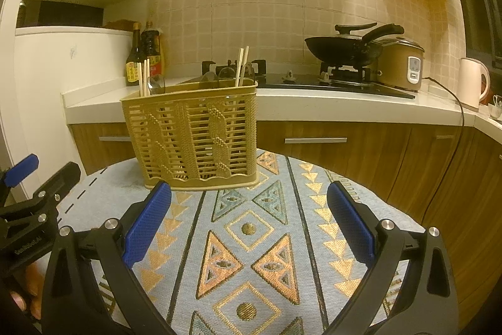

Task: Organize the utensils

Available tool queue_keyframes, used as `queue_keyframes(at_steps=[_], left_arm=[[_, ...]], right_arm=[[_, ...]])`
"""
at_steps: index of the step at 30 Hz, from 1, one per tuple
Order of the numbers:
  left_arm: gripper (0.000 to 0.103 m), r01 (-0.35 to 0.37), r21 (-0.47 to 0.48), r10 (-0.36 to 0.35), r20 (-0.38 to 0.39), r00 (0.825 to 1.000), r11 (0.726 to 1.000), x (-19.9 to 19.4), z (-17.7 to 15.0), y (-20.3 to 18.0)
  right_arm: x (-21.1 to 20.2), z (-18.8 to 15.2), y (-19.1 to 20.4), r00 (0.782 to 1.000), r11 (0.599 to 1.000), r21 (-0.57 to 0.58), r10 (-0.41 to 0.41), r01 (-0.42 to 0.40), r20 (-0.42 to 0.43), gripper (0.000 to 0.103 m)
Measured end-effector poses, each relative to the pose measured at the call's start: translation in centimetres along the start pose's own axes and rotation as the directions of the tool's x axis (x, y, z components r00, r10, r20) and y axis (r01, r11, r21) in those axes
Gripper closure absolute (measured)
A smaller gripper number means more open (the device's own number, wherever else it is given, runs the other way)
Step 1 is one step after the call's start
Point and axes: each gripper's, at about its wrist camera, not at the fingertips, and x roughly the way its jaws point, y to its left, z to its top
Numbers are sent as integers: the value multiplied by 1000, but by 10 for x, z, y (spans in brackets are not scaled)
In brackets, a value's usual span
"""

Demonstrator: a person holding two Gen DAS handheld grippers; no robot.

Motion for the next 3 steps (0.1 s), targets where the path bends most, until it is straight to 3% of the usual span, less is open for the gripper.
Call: queue_keyframes(at_steps=[3], left_arm=[[7, -4, -2, 4, 0, 1000, 1000, 1, 0, 0]], right_arm=[[-1, 1, -1, 1000, 1000, 6, 3, -3, 4, 8]])
